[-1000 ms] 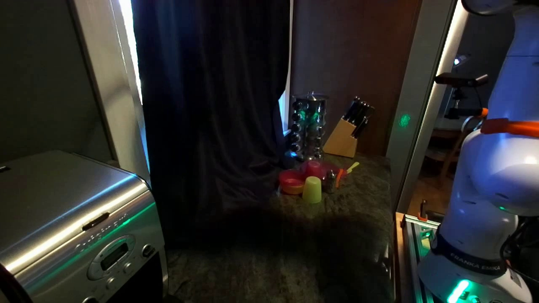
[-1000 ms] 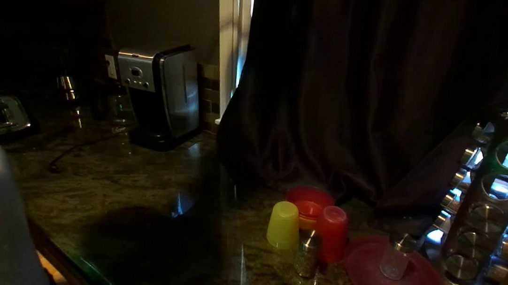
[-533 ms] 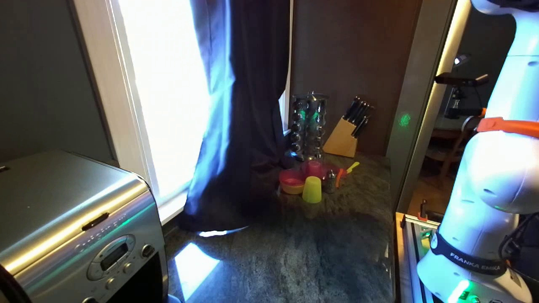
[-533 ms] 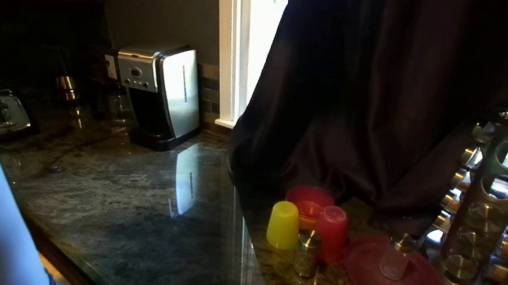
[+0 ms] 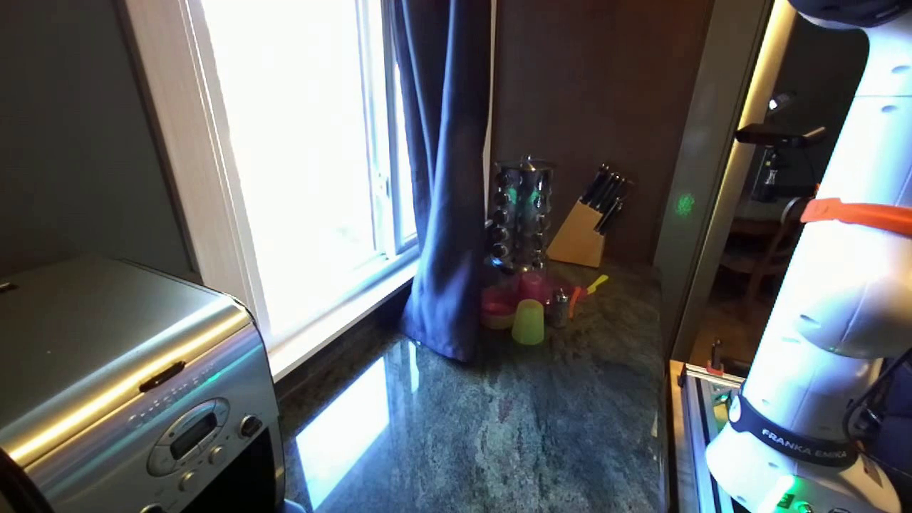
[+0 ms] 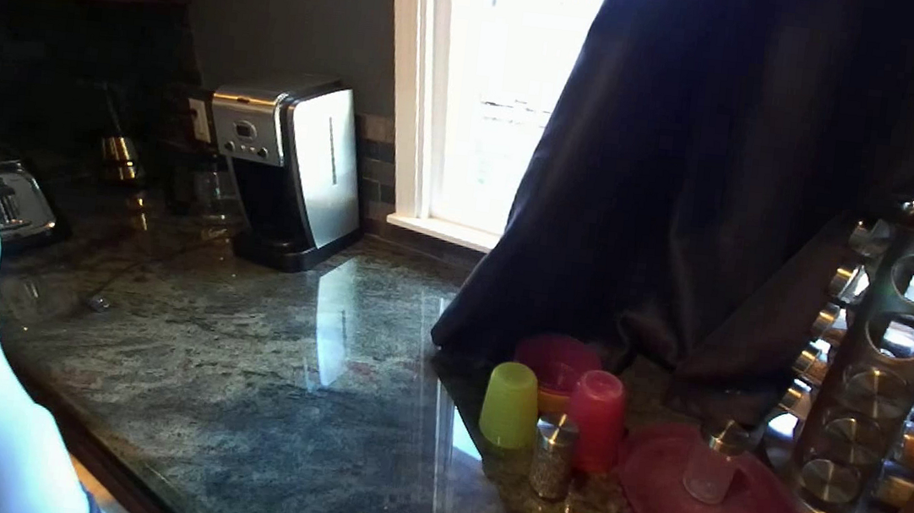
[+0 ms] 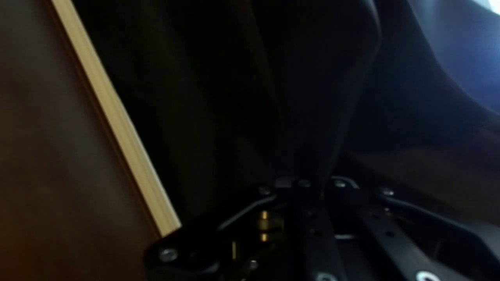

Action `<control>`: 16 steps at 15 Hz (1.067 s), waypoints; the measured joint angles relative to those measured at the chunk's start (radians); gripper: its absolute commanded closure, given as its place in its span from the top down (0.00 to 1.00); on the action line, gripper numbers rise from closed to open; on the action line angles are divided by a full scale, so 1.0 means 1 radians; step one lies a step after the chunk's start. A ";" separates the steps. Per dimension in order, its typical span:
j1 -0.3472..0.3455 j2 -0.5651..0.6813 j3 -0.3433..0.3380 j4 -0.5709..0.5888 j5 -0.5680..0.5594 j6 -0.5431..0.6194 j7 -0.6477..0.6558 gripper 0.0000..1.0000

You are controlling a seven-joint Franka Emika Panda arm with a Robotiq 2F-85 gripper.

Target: Move the curtain to the right

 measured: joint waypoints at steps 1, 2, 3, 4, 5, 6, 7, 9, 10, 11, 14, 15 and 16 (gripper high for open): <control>-0.013 0.004 -0.014 0.001 -0.011 -0.004 0.027 0.00; -0.024 0.011 -0.025 0.006 -0.023 -0.005 0.054 0.00; -0.034 0.017 -0.037 0.010 -0.039 -0.012 0.087 0.00; -0.044 0.023 -0.049 0.012 -0.061 -0.020 0.118 0.02; -0.053 0.031 -0.060 0.018 -0.082 -0.025 0.149 0.02; -0.059 0.039 -0.067 0.023 -0.095 -0.029 0.170 0.02; -0.063 0.045 -0.071 0.025 -0.101 -0.029 0.181 0.02; -0.064 0.051 -0.071 0.032 -0.104 -0.031 0.188 0.02; -0.064 0.052 -0.071 0.034 -0.104 -0.033 0.190 0.02; -0.064 0.052 -0.071 0.035 -0.104 -0.033 0.192 0.02; -0.064 0.052 -0.071 0.035 -0.105 -0.033 0.194 0.00; -0.063 0.052 -0.070 0.036 -0.105 -0.032 0.193 0.00; -0.062 0.055 -0.070 0.038 -0.106 -0.033 0.194 0.00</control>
